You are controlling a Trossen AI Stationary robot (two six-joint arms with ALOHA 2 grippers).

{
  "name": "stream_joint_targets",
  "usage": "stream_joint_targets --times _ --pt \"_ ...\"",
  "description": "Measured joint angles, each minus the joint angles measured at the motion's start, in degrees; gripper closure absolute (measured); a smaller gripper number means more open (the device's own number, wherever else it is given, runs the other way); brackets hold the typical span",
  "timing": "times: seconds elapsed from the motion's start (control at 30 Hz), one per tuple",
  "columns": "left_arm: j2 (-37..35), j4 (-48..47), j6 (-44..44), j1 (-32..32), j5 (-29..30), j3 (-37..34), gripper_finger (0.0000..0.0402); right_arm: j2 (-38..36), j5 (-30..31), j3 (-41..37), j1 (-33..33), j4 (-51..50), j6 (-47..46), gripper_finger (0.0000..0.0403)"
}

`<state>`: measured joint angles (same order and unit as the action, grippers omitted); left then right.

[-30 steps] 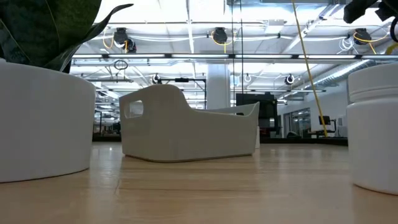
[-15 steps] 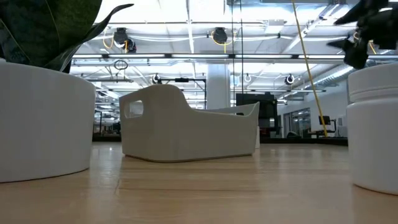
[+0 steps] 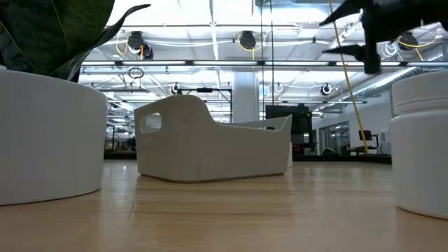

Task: Pick and place pill bottles into a basket
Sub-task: Put the white pill bottle into the gray bin

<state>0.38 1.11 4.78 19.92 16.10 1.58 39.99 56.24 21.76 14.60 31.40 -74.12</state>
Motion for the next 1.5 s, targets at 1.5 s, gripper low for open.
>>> stream_joint_targets --times 1.5 --pt "0.0 0.0 0.0 0.0 0.0 0.1 0.0376 48.7 -56.3 42.5 26.6 -64.8 34.7 0.0114"
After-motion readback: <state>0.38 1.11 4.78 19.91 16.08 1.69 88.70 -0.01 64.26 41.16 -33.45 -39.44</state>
